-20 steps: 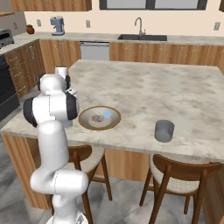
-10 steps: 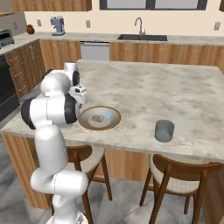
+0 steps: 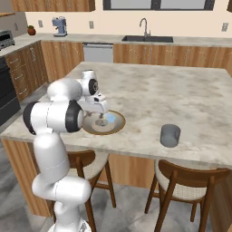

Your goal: There are four ice cubes in the ice bowl. Place two ice cubes in each glass of water.

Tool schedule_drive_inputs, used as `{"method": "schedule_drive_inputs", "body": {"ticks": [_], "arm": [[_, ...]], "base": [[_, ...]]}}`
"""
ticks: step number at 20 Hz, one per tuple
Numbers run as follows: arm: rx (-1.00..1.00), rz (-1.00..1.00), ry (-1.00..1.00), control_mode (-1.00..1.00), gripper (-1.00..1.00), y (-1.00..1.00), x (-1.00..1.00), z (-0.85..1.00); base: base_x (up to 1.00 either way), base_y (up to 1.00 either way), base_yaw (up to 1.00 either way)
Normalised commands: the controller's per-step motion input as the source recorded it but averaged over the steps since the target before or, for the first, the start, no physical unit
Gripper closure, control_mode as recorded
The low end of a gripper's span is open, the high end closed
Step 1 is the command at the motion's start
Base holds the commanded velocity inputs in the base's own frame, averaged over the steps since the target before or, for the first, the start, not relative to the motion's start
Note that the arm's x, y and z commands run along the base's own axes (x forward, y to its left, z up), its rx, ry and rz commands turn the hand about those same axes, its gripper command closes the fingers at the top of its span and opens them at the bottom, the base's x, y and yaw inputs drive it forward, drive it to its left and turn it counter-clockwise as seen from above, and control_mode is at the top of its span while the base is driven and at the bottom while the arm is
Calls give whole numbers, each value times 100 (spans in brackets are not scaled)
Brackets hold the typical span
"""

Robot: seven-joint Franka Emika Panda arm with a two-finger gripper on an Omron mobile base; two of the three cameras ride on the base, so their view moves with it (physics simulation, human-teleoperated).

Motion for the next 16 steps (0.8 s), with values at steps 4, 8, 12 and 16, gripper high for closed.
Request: {"method": "schedule_drive_inputs", "body": {"ticks": [4,8,12,16], "arm": [[-14,-15,-10,-100,-100,-61,13,-9],[-7,-19,-3,-100,-100,-5,19,0],[0,-20,-13,-100,-100,-1,49,-13],[-2,-10,-12,-100,-100,-9,41,-38]], "base": [[0,0,0],[0,0,0],[0,0,0],[0,0,0]]}}
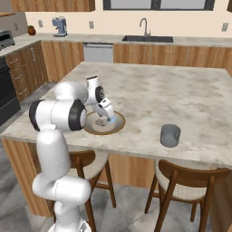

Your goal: There are four ice cubes in the ice bowl. Place two ice cubes in each glass of water.

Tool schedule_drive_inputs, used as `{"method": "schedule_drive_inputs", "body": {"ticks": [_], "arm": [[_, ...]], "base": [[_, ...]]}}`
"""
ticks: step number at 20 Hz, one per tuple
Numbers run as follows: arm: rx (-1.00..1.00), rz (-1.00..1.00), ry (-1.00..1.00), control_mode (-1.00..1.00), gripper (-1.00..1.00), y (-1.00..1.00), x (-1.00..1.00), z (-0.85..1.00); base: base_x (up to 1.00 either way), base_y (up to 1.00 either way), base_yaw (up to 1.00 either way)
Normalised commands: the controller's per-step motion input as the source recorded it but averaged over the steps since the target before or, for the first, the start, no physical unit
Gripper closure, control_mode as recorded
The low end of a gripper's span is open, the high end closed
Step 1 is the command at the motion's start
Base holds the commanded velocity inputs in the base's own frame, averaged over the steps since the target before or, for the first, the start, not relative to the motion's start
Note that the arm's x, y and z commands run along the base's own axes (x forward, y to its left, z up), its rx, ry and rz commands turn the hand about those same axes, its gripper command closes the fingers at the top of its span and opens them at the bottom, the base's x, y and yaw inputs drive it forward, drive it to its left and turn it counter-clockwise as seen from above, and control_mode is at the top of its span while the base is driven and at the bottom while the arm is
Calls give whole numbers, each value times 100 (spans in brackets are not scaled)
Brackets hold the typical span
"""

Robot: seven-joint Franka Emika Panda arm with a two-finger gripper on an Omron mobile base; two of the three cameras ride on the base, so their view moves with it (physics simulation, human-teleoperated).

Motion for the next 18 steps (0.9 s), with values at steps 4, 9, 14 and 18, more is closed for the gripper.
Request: {"method": "schedule_drive_inputs", "body": {"ticks": [4,9,14,18], "arm": [[-2,-3,-6,-100,-100,-11,36,-3],[0,0,-1,-100,-100,0,24,-18],[0,0,-3,-100,-100,0,29,-23],[0,0,-2,-100,-100,0,36,-20]], "base": [[0,0,0],[0,0,0],[0,0,0],[0,0,0]]}}
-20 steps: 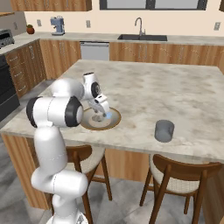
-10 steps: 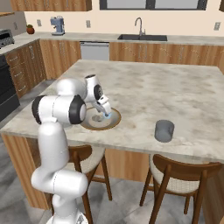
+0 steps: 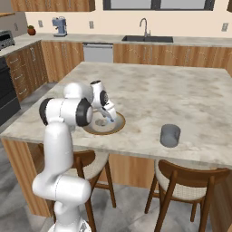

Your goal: There are four ice cubes in the ice bowl. Place two ice cubes in each glass of water.

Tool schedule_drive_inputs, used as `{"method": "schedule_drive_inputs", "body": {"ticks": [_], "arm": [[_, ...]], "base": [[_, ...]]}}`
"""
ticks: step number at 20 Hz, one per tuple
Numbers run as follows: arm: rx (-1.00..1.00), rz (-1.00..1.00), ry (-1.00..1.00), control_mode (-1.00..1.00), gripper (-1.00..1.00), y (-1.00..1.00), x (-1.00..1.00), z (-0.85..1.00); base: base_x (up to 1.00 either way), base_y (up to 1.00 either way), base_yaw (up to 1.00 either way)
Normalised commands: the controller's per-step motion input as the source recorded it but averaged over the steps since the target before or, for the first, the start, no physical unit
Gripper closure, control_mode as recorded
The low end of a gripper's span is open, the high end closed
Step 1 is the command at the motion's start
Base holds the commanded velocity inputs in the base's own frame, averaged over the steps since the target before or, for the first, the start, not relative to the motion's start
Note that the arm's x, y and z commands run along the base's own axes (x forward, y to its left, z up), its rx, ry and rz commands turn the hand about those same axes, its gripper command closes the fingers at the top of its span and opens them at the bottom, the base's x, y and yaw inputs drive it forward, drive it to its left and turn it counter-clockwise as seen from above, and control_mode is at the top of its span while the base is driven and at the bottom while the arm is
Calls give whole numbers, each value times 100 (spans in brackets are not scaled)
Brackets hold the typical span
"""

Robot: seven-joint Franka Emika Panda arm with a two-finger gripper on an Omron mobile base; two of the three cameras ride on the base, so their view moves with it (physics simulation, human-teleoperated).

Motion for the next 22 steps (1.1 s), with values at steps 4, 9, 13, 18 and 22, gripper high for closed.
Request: {"method": "schedule_drive_inputs", "body": {"ticks": [4,9,13,18,22], "arm": [[0,0,-1,-100,-100,-5,41,-22],[0,0,-1,-100,-100,-7,41,-17],[0,0,0,-100,-100,0,15,-14],[0,0,0,-100,100,-1,0,-17],[1,0,0,-100,100,-10,-10,23]], "base": [[0,0,0],[0,0,0],[0,0,0],[0,0,0],[0,0,0]]}}
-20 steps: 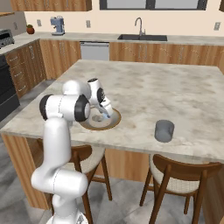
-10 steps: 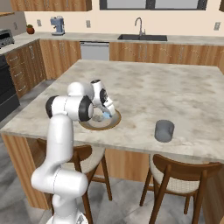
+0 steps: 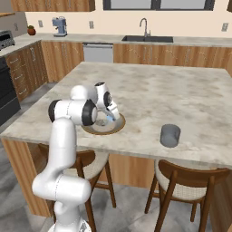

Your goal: There are four ice cubes in the ice bowl. Place two ice cubes in each glass of water.

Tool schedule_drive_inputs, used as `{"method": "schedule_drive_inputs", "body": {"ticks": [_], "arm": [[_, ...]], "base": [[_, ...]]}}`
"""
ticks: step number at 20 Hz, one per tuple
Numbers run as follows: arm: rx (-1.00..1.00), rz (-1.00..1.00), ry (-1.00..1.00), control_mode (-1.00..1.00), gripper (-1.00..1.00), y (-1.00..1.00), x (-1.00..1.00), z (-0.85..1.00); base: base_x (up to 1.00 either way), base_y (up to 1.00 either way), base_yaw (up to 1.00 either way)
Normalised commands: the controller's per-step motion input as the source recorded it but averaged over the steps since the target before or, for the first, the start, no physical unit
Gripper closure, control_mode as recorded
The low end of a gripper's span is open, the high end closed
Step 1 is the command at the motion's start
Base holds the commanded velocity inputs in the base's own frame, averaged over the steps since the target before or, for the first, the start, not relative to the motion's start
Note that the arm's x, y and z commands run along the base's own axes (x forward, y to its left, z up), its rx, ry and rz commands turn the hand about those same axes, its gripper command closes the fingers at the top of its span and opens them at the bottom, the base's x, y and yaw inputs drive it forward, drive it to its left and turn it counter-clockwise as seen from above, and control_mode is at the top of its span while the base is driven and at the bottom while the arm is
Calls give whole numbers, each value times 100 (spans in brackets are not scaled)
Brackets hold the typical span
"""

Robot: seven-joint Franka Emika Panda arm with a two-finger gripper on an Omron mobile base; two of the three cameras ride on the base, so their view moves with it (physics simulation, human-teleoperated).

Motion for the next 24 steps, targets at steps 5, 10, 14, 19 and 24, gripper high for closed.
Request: {"method": "schedule_drive_inputs", "body": {"ticks": [5,10,14,19,24], "arm": [[14,1,7,-100,100,15,-82,94],[14,21,8,-100,100,79,-81,78],[11,30,16,-100,100,100,-7,49],[2,38,11,-100,100,100,17,-1],[3,32,4,-100,100,94,35,-3]], "base": [[0,0,0],[0,0,0],[0,0,0],[0,0,0],[0,0,0]]}}
